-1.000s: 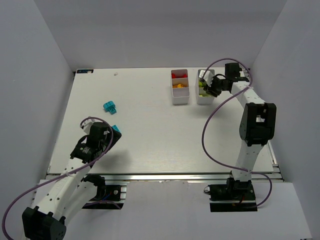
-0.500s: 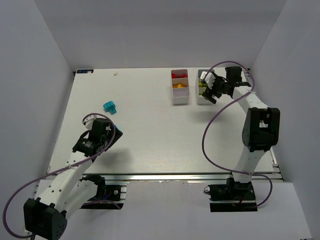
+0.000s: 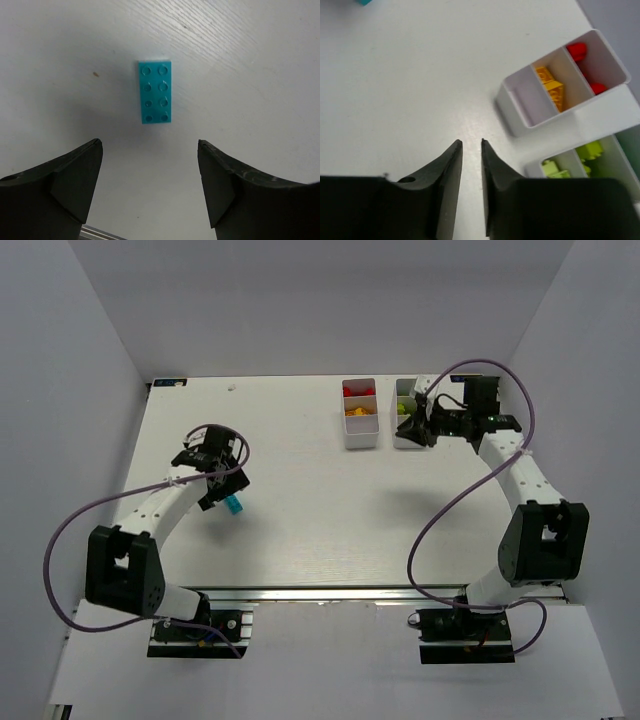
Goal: Sort the legos into containers by color
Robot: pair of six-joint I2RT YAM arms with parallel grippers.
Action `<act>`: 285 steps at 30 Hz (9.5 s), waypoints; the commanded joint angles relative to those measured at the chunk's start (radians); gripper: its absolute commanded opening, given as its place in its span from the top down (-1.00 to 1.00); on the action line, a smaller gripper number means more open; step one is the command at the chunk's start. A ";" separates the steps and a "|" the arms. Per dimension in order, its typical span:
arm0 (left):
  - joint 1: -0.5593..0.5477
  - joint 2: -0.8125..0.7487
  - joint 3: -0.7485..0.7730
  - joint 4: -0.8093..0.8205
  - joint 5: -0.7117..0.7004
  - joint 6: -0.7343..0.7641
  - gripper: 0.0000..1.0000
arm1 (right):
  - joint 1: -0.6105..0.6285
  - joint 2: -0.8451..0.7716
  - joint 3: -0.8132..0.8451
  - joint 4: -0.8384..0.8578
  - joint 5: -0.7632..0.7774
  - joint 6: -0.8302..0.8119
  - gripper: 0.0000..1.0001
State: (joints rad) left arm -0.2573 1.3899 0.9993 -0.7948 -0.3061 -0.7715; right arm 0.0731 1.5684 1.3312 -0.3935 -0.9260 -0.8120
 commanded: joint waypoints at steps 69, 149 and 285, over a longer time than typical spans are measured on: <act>-0.292 0.707 0.673 1.042 0.779 1.060 0.61 | -0.141 -0.324 -0.280 0.321 -0.082 0.372 0.17; 0.219 0.451 0.391 0.247 0.180 0.593 -0.61 | -0.039 -0.240 -0.296 0.105 -0.033 0.269 -0.12; -0.384 0.709 0.710 0.967 0.394 1.017 0.02 | -0.041 -0.304 -0.287 0.058 -0.036 0.266 0.83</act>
State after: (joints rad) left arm -0.6353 2.2311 1.7416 0.1600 0.0917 0.2306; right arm 0.0330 1.2884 1.0485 -0.3492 -0.9424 -0.5560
